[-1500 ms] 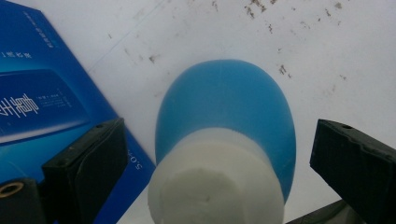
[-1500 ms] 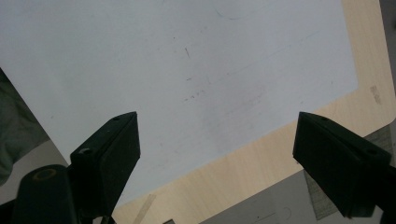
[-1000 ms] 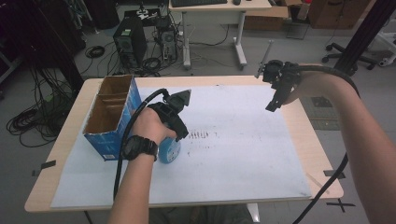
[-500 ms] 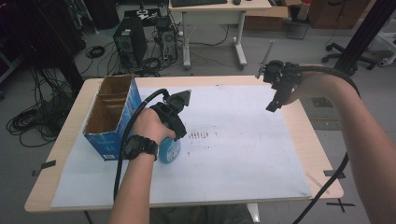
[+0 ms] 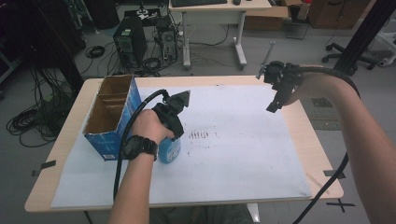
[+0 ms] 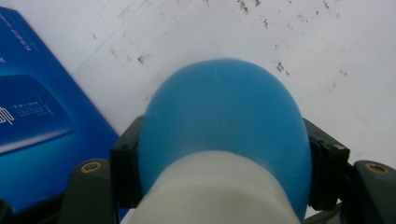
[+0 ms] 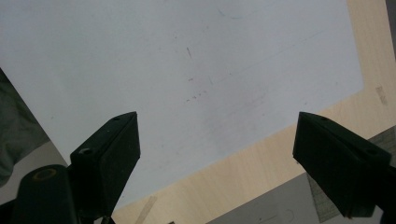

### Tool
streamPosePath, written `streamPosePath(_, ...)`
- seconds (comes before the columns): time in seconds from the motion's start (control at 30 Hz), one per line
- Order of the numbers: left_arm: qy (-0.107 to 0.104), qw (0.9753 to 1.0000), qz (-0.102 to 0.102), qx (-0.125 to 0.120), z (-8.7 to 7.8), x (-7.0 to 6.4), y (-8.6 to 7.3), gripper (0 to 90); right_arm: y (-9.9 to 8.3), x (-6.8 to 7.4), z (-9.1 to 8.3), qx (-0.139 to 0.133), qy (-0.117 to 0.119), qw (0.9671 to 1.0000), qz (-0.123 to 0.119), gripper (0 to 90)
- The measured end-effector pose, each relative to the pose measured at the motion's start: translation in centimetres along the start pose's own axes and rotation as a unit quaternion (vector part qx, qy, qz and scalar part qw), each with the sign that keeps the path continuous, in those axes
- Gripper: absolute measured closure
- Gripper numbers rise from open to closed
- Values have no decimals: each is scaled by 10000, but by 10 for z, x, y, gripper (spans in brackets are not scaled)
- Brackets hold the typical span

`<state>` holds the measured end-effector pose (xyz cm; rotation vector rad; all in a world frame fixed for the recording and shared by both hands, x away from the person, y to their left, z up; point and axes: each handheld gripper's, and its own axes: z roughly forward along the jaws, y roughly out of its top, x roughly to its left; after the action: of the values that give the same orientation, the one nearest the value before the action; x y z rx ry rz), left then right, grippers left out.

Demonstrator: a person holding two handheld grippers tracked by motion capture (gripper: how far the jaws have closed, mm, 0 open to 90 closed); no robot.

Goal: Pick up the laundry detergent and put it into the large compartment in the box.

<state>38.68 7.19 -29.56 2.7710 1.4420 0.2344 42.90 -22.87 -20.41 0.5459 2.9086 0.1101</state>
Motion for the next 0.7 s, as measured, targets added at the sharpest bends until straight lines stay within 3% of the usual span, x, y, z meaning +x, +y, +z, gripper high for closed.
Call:
streamPosePath(0.33, -316, 9995, -83, -50, -3, 6, 0, 369, 1, 1, 1, 4, 11, 10000, -7, 147)
streamPosePath(0.7, -373, 9993, -82, -58, -3, 8, 0, 373, 2, 2, 2, -2, 1, 10000, -42, 147)
